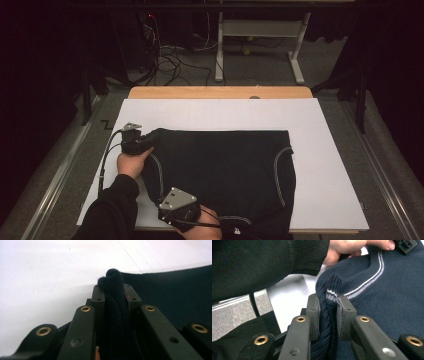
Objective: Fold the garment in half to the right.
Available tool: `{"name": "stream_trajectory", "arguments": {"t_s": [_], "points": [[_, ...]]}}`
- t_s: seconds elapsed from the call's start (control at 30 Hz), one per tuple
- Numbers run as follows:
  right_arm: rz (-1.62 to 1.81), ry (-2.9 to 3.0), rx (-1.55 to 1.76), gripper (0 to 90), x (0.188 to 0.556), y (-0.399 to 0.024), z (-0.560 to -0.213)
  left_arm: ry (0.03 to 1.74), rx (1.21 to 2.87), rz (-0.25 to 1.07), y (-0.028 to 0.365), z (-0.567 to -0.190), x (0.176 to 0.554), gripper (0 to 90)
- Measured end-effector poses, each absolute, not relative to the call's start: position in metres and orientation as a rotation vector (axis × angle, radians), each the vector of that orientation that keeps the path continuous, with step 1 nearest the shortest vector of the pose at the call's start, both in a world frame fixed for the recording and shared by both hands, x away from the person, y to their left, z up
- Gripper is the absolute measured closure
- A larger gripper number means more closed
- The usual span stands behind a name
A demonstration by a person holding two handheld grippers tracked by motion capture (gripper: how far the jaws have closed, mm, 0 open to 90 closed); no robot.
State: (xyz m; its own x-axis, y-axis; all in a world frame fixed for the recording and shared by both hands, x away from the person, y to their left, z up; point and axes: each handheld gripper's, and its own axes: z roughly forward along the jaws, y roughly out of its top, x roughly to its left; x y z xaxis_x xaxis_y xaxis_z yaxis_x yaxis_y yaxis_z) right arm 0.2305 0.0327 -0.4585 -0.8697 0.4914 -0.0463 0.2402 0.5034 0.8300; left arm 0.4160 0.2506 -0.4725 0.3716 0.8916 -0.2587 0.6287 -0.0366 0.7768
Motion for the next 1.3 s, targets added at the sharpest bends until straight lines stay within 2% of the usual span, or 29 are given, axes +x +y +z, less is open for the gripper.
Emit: {"name": "stream_trajectory", "arguments": {"t_s": [0.73, 1.3], "points": [[1.393, 2.393, 0.573, 75.7, 0.225, 0.030, -0.434, 1.302, 1.639, 0.475, 0.254, -0.430, 0.408, 72.0], [1.402, 2.375, 0.509, 75.6, 0.223, 0.044, -0.406, 1.302, 1.642, 0.507, 0.269, -0.404, 0.406, 72.8]]}}
